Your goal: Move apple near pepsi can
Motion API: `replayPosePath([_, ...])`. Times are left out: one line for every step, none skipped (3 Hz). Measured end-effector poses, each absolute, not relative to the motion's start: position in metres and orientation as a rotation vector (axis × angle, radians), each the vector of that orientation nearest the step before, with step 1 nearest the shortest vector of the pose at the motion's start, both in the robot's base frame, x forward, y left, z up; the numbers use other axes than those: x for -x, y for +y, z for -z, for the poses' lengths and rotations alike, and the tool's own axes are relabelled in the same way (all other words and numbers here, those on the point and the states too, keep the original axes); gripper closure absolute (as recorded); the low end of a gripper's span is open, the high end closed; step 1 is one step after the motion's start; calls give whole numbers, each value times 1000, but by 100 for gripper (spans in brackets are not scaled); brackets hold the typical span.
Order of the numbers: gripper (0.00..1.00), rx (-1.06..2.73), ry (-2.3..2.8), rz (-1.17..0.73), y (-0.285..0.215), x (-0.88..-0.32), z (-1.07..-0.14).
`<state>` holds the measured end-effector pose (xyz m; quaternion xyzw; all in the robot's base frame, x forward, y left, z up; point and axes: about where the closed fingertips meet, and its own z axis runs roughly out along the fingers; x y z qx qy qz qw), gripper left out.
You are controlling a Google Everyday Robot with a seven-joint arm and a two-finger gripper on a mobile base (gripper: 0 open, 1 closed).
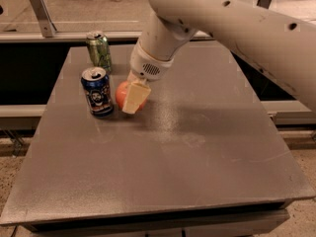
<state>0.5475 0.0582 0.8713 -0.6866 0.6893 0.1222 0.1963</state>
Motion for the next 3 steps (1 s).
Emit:
replayPosePath([84, 1948, 1928, -345, 67, -550, -868])
replayPosePath([60, 1975, 1931, -337, 69, -551, -861])
replayPosePath([37, 1990, 1937, -330, 68, -552, -855])
